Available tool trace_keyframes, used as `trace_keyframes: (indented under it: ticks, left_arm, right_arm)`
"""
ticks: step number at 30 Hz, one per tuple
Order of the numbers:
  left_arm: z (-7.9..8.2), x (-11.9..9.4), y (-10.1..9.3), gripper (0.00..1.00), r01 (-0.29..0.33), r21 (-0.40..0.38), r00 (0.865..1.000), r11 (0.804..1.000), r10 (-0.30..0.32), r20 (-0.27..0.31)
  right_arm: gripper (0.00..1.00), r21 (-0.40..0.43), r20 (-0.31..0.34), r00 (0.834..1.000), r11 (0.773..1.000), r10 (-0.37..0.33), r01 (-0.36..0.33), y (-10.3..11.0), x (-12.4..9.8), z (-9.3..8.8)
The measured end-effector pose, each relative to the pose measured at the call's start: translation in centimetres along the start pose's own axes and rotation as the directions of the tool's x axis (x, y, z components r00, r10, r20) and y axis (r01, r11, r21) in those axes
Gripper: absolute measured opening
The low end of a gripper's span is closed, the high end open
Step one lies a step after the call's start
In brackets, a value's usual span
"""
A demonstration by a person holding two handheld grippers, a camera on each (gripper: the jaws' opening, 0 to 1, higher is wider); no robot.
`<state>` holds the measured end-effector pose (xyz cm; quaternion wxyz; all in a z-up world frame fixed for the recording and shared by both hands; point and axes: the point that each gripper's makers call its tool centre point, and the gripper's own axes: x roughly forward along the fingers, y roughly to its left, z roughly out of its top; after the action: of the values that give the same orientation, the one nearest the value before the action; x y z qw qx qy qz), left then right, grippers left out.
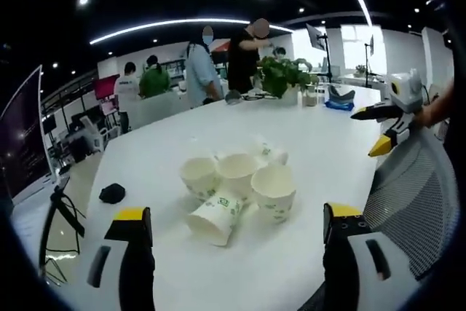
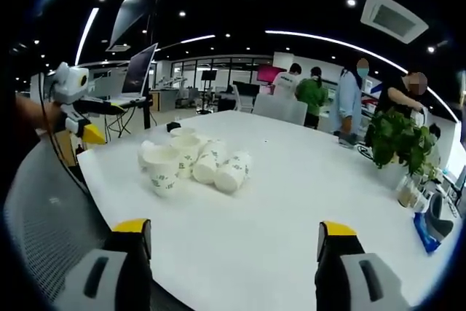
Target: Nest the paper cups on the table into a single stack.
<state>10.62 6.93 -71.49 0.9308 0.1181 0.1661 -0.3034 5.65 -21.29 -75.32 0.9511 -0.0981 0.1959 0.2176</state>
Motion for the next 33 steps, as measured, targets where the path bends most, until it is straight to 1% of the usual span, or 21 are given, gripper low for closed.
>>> trace_keyframes:
  ticks: [3, 7, 10, 16, 25, 29, 33]
  left_arm:
    - [0.5, 0.3, 0.3, 0.97, -0.004, 0.011, 1.000, 1.000, 0.004, 0.006]
    - [1.6, 0.8, 0.9, 0.98, 0.005, -0.020, 1.000, 1.000, -0.005, 0.028]
    - [2.2, 1.2, 1.5, 0.98, 0.002, -0.018, 1.000, 1.000, -0.001, 0.032]
    - [3.6, 1.8, 3.0, 0.97, -0.003, -0.039, 0.999, 0.999, 0.005, 0.051]
    - [4.6, 3.0, 4.7, 0.97, 0.001, -0.037, 0.999, 0.999, 0.001, 0.042]
    - [4.5, 3.8, 6.2, 0.96, 0.001, -0.040, 0.999, 0.999, 0.000, 0.041]
    - [4.8, 4.3, 6.8, 0.95, -0.004, -0.057, 0.999, 0.998, 0.006, 0.038]
  right_arm:
    - [0.96, 0.000, 0.000, 1.000, 1.000, 0.000, 0.000, 0.0, 0.0, 0.0]
    - [0.96, 0.002, -0.001, 1.000, 1.000, 0.002, -0.002, 0.0, 0.0, 0.0]
    - [0.95, 0.002, -0.004, 1.000, 1.000, 0.003, -0.003, 0.1, 0.1, 0.0]
    - [0.95, 0.004, -0.004, 1.000, 1.000, -0.002, 0.002, 0.0, 0.1, -0.1]
    - [0.95, 0.004, -0.006, 1.000, 1.000, -0.004, 0.004, -0.1, 0.1, 0.0]
    - [0.95, 0.005, -0.007, 1.000, 1.000, -0.007, 0.007, -0.1, 0.1, -0.1]
    - [0.95, 0.004, -0.008, 1.000, 1.000, -0.010, 0.010, -0.2, 0.0, -0.1]
